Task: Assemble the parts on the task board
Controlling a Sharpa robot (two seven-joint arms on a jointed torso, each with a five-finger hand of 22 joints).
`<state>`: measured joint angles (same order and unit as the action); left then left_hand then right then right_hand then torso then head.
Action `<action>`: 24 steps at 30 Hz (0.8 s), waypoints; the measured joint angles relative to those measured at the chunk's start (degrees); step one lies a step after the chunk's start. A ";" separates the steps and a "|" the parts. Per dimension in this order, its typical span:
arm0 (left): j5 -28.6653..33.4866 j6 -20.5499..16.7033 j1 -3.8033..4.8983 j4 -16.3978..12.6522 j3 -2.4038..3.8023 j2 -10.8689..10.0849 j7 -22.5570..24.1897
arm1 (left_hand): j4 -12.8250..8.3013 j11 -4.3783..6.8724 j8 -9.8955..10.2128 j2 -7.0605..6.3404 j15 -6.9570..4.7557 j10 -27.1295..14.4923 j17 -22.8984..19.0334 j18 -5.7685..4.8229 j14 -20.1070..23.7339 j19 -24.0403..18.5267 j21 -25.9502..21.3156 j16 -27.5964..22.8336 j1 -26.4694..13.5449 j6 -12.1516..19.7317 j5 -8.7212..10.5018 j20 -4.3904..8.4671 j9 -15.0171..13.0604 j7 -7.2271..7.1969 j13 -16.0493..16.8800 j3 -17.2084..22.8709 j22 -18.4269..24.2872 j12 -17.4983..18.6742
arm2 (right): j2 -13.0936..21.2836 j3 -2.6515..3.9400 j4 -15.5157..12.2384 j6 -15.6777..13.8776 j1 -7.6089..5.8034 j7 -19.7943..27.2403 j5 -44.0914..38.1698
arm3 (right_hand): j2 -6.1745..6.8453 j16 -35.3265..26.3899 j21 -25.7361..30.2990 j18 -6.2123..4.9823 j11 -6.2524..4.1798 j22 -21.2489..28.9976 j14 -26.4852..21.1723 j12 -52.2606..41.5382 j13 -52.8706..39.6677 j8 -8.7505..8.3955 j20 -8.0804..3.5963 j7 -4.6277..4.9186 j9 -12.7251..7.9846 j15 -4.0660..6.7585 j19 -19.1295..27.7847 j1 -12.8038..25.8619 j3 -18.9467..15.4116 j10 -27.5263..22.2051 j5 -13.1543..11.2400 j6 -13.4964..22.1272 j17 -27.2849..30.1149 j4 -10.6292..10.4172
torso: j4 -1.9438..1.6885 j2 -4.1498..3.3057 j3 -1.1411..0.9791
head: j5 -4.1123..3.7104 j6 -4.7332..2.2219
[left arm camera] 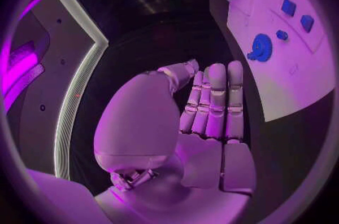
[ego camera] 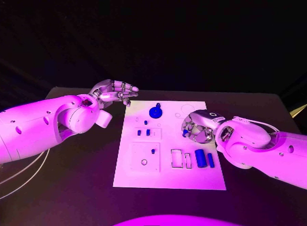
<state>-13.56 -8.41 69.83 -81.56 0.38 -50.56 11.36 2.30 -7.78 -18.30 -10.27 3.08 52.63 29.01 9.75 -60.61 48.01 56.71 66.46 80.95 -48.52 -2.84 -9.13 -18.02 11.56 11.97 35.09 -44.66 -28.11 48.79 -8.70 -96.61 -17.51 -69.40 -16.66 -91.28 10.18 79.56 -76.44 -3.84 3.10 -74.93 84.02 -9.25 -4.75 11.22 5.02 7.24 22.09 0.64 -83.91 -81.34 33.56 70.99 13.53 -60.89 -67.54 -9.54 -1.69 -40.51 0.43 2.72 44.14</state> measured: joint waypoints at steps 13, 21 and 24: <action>0.05 -0.01 0.00 0.33 0.00 0.19 -0.05 | 0.00 0.21 -0.20 -0.23 0.00 -0.21 0.00 0.00 0.00 0.00 -0.24 0.00 -0.23 0.00 0.00 0.00 0.01 0.00 0.01 0.00 0.10 0.00 | 2.75 0.44 -4.26 -4.60 -1.07 0.23 3.52 | 0.46 0.00 -0.42 -0.05 -0.04 0.01 0.00 0.74 0.31 0.00 0.00 -0.01 0.00 0.00 0.00 2.40 0.64 0.16 -0.12 0.19 0.08 0.12 | 0.08 0.14 0.08 | -0.16 -0.26; 0.11 0.02 -0.01 0.45 0.00 0.56 -0.06 | 0.00 0.21 -0.20 -0.23 0.00 -0.21 0.00 0.00 0.00 0.00 -0.24 0.00 -0.23 0.00 0.00 0.00 0.02 0.00 -0.05 0.00 0.09 0.00 | 3.56 0.63 -8.03 -6.40 -1.63 1.12 7.01 | 0.45 0.00 -0.42 -0.06 -0.04 0.02 0.00 0.73 0.31 0.00 0.00 -0.02 0.00 -0.01 0.00 2.40 0.64 0.16 -0.15 0.20 0.08 0.12 | 0.08 0.15 0.09 | -0.20 -0.52; 0.14 0.03 -0.02 0.53 0.00 0.73 -0.06 | 0.00 0.21 -0.20 -0.23 0.00 -0.21 0.00 0.00 0.00 0.00 -0.24 0.00 -0.23 0.00 0.00 0.00 0.02 0.00 -0.05 0.00 0.09 0.00 | 2.42 0.71 -8.89 -6.92 -1.02 1.63 7.70 | 0.46 0.00 -0.42 -0.06 -0.04 0.02 0.00 0.73 0.31 0.00 0.00 -0.10 0.00 -0.01 0.00 2.40 0.64 0.16 -0.16 0.17 0.08 0.12 | 0.14 0.14 0.09 | -0.03 -0.55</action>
<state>-13.42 -8.38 69.81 -81.03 0.38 -49.84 11.29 2.30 -7.57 -18.50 -10.50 3.08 52.42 29.01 9.75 -60.61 48.01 56.47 66.46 80.73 -48.52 -2.85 -9.13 -18.01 11.56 11.91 35.09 -44.56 -28.11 51.21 -7.99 -105.51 -24.42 -70.42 -15.03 -83.57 10.64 79.56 -76.86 -3.90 3.07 -74.91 84.02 -8.52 -4.44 11.23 5.02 7.14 22.08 0.64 -83.91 -78.93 34.20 71.15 13.37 -60.73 -67.46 -9.43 -1.54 -40.37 0.52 2.69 43.59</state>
